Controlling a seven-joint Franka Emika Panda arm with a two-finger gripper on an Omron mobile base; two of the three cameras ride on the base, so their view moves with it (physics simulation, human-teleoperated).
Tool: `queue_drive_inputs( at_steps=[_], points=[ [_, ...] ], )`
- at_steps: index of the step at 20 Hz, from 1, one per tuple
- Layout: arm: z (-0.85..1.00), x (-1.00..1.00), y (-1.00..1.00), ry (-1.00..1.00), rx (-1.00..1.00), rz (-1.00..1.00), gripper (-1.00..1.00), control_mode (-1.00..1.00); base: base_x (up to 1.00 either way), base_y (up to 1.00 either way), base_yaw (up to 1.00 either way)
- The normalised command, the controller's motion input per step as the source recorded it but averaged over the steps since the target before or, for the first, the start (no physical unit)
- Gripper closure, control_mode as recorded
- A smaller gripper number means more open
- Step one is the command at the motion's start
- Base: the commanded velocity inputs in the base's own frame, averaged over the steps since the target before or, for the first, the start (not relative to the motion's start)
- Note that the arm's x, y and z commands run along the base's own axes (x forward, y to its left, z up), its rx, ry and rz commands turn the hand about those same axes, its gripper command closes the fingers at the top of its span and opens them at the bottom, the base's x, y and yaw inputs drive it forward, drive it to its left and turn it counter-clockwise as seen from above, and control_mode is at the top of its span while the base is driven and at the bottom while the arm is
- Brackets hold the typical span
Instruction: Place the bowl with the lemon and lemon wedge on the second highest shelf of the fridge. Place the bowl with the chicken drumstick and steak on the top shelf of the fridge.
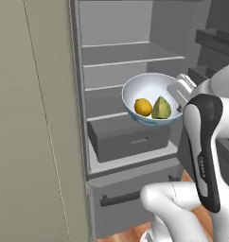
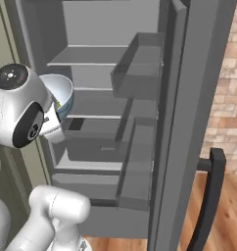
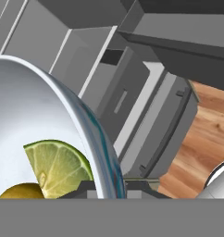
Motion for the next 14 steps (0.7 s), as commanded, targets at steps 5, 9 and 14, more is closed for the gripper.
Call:
queue_drive_inputs(
  at_steps=[5,9,14],
  points=[
    [0.0,0.0,0.0,0.0,0.0,0.0,1.0,1.0,0.46,0.0,-0.13],
    [0.0,0.0,0.0,0.0,0.0,0.0,1.0,1.0,0.35,0.0,-0.08],
    [-0.05,0.13,0.0,0.0,0.0,0.0,1.0,-1.0,0.08,0.0,0.0]
  ],
)
